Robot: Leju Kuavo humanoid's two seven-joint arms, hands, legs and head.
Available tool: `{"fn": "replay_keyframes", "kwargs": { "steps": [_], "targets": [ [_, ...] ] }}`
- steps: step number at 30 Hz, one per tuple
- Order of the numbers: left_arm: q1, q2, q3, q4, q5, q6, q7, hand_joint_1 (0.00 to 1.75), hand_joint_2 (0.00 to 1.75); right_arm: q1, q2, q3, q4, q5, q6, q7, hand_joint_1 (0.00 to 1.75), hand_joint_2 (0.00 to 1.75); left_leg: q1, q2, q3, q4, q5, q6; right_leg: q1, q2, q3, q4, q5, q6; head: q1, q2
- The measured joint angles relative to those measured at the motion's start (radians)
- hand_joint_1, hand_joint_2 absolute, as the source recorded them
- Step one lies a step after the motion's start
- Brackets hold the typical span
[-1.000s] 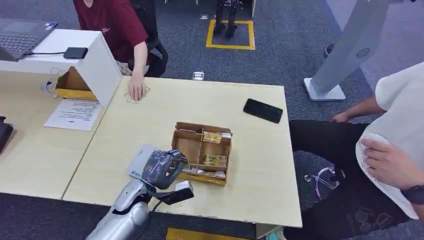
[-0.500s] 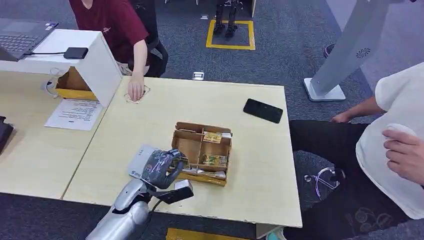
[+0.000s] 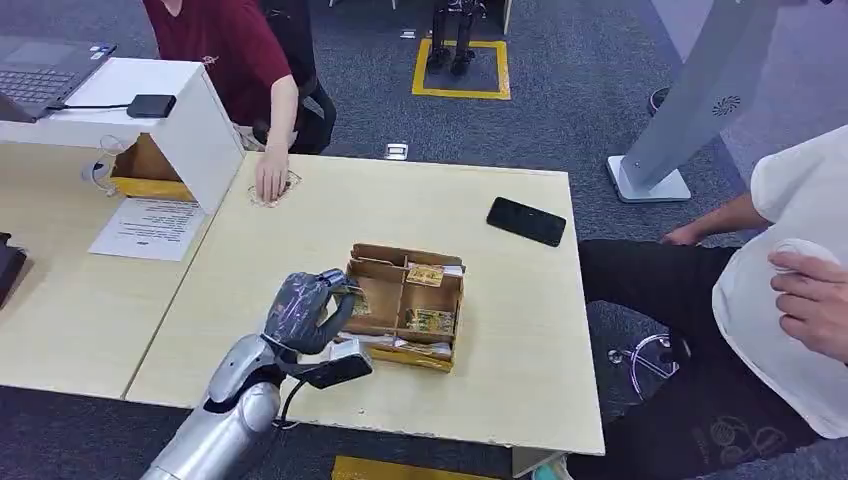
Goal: Pass the card to the sensor for recognition and then transmit it.
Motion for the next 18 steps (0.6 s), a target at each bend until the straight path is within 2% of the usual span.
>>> {"fn": "replay_keyframes", "kwargs": {
  "steps": [8, 11, 16, 18],
  "targets": [
    [-0.007, 0.010, 0.001, -0.025, -0.008, -0.001, 0.006, 1.75, 1.75, 0.000, 0.000, 0.000, 0.000, -0.001, 0.000, -0.003, 0.00, 1.75, 0.000, 0.000, 0.000, 0.000, 0.000, 0.000, 0.000, 0.000, 0.000, 0.000, 0.000, 0.000, 0.000, 0.000],
    [-0.027, 0.014, 0.008, -0.025, -0.015, 0.003, 0.030, 1.75, 1.75, 0.000, 0.000, 0.000, 0.000, -0.001, 0.000, -0.006, 0.00, 1.75, 0.000, 0.000, 0.000, 0.000, 0.000, 0.000, 0.000, 0.000, 0.000, 0.000, 0.000, 0.000, 0.000, 0.000],
    [-0.108, 0.021, 0.038, -0.006, -0.086, 0.028, 0.109, 1.75, 1.75, -0.001, 0.000, 0.001, 0.000, 0.003, 0.000, -0.009, 0.00, 1.75, 0.000, 0.000, 0.000, 0.000, 0.000, 0.000, 0.000, 0.000, 0.000, 0.000, 0.000, 0.000, 0.000, 0.000],
    [-0.166, 0.022, 0.059, 0.039, -0.111, 0.047, 0.146, 1.75, 1.75, -0.002, 0.000, 0.005, 0.000, 0.008, 0.000, -0.009, 0.00, 1.75, 0.000, 0.000, 0.000, 0.000, 0.001, 0.000, 0.000, -0.001, 0.000, 0.001, 0.001, 0.000, 0.000, 0.000]
  ]
}}
